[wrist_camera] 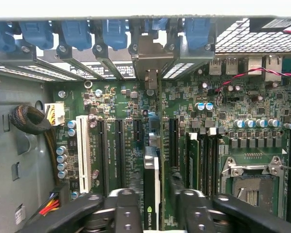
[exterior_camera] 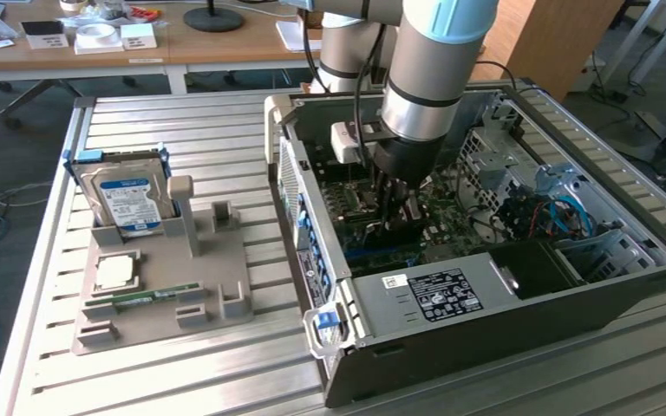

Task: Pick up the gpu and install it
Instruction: 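Insert the gpu into the slot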

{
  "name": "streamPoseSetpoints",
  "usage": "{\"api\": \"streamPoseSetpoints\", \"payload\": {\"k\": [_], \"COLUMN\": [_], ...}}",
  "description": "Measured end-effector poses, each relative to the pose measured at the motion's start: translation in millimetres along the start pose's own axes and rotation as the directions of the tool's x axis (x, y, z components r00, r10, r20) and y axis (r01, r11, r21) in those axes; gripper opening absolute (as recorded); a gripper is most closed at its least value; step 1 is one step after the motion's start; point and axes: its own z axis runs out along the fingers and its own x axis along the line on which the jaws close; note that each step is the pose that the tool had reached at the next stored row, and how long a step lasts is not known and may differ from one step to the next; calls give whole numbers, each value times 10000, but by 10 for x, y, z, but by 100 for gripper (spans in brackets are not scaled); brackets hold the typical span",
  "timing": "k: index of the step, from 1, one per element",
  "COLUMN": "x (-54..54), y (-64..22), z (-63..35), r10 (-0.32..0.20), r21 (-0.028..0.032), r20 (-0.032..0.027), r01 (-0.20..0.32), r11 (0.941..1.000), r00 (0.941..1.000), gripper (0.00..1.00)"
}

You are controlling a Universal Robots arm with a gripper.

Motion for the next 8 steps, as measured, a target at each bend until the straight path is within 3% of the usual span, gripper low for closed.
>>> {"api": "streamPoseSetpoints", "payload": {"k": [2, 3, 8], "x": [0, 0, 0], "y": [0, 0, 0], "z": [0, 0, 0], "r10": [0, 0, 0], "r21": [-1, -1, 0], "r20": [0, -1, 0], "r01": [0, 0, 0], "r11": [10000, 10000, 10000], "r00": [10000, 10000, 10000], "gripper": [33, 27, 26]}}
